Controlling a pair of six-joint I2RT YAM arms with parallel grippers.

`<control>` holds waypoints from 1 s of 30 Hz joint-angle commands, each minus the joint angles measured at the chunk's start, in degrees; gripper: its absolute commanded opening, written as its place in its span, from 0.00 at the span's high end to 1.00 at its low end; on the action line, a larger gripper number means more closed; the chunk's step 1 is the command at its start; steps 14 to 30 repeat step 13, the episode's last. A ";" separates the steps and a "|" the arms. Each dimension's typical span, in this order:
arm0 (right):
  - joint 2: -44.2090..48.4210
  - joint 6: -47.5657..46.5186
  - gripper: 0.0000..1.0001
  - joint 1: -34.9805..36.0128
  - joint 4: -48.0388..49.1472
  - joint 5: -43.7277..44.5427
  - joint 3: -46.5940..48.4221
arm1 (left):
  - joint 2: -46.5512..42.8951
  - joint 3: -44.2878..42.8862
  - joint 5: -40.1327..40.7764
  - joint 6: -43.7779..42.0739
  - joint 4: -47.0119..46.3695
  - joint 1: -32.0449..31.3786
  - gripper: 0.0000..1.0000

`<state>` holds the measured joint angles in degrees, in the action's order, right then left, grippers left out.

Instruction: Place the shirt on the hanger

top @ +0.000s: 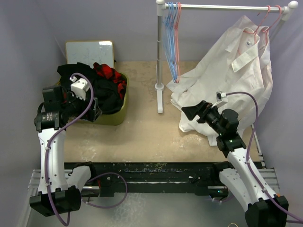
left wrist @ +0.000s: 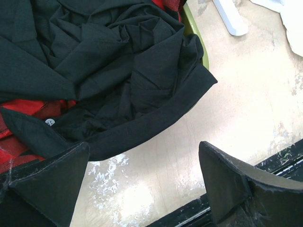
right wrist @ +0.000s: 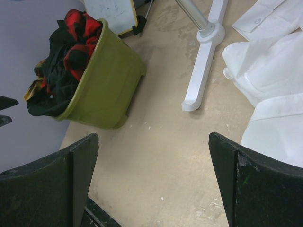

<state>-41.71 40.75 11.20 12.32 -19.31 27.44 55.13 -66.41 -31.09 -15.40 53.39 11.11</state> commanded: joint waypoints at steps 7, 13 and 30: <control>2.75 -1.45 0.00 -0.04 1.00 -2.92 -0.22 | 0.00 -2.50 -3.79 1.59 -2.58 2.22 0.00; 0.58 -1.63 0.01 -0.04 2.10 -4.47 -0.04 | -0.66 -2.80 0.70 1.90 -3.26 2.32 0.00; 0.58 -1.63 0.01 -0.04 2.10 -4.47 -0.04 | -0.66 -2.80 0.70 1.90 -3.26 2.32 0.00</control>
